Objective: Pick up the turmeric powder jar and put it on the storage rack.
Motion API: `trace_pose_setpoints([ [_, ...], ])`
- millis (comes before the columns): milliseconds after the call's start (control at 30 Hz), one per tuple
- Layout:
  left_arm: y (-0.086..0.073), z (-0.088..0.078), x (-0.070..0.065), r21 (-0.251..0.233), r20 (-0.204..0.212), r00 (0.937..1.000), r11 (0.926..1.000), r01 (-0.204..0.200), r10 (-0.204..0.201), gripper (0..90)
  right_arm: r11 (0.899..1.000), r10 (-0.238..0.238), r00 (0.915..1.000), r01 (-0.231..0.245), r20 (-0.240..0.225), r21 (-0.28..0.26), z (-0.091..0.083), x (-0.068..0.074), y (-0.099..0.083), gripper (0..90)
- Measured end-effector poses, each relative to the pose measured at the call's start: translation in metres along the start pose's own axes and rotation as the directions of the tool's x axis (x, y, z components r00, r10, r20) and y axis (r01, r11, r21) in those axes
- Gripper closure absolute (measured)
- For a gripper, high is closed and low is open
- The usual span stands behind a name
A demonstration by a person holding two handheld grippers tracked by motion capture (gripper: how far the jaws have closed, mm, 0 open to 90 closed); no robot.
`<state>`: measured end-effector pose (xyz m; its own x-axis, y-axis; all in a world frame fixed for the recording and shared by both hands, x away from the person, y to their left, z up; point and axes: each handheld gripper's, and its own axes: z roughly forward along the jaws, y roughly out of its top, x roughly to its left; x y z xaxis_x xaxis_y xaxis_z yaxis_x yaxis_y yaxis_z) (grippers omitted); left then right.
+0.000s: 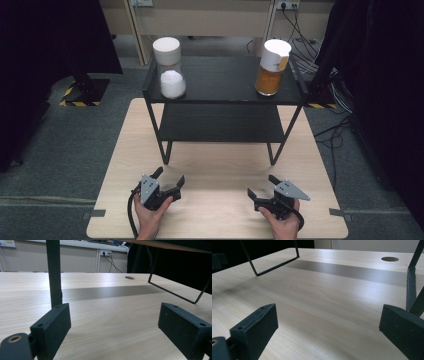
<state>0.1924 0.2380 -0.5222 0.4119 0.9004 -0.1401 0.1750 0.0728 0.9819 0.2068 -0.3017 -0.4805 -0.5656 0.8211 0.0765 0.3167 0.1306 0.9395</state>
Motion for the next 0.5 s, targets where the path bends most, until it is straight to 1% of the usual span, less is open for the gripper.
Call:
trace_pose_setpoints([
  [300, 0.0001, 0.0004, -0.0003, 0.001, 0.001, 1.0, 1.0, -0.002, 0.002, 10.5, 1.0, 0.011, 0.9999, -0.011, -0.003, 0.001, 0.0003, -0.0016, 0.0003, 2.5],
  [400, 0.0005, 0.0007, -0.0003, 0.003, 0.002, 1.0, 1.0, -0.002, 0.002, 10.5, 1.0, 0.022, 0.9997, -0.022, -0.006, 0.004, 0.0005, -0.0031, 0.0009, 2.5],
  [500, 0.0002, 0.0006, 0.0001, 0.001, 0.004, 1.0, 1.0, -0.001, 0.001, 10.4, 0.999, 0.035, 0.9994, -0.035, -0.007, -0.003, -0.0002, -0.0044, -0.0005, 2.5],
])
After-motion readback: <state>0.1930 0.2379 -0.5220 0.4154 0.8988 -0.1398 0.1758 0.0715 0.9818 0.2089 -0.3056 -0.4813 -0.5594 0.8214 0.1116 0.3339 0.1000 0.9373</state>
